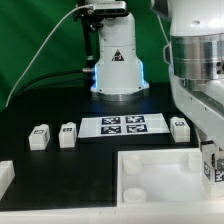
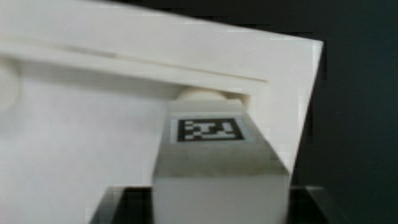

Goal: Assemble one leg

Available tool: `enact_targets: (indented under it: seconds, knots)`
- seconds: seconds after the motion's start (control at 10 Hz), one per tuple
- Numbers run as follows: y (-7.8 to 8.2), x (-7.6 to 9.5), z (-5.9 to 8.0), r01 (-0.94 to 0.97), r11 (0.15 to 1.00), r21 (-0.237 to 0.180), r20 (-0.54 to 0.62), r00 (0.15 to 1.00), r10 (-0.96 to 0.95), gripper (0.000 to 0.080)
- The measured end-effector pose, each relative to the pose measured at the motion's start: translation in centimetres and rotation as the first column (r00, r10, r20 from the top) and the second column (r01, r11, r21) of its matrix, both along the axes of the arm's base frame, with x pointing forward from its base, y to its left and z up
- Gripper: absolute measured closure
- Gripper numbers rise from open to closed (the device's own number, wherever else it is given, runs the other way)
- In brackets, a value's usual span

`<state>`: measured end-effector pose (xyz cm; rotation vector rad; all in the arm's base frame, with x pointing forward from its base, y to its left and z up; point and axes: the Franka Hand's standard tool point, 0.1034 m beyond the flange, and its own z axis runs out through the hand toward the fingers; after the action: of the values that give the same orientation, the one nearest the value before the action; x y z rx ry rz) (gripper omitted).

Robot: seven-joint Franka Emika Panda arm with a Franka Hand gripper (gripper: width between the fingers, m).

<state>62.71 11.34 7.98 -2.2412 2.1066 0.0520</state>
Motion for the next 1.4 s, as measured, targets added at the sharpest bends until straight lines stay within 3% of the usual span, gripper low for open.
enact_targets:
  seconds: [0.1, 0.2, 0.3, 0.4, 0.6, 0.9, 1.1, 1.2, 1.4]
  knots:
    - [-0.05, 0.01, -0.02, -0.019, 1.000, 0.002, 0.002, 1.000, 0.019, 0.0505]
    - [0.01, -0.02, -0.07, -0.060, 0.998, 0.001, 0.005, 0.998, 0.060, 0.0438]
    - [0.10, -0.06, -0.11, -0.064, 0.998, 0.002, 0.004, 0.998, 0.064, 0.0265]
    - [0.07, -0.11, -0.17, -0.283, 0.959, -0.025, 0.015, 0.959, 0.283, 0.0186]
    - [0.41, -0.13, -0.14, -0.592, 0.804, -0.052, 0.022, 0.804, 0.594, 0.0157]
    - [0.26, -0.11, -0.17, -0.788, 0.612, -0.064, 0.025, 0.612, 0.791, 0.0152]
    - [0.81, -0.11, 0.08, -0.960, 0.264, -0.092, 0.000, 0.265, 0.964, 0.0151]
    - [0.70, -0.09, 0.07, -0.983, 0.158, -0.094, -0.002, 0.159, 0.987, 0.0151]
    - [0.59, -0.10, -0.03, -0.981, 0.170, -0.093, -0.002, 0.171, 0.985, 0.0151]
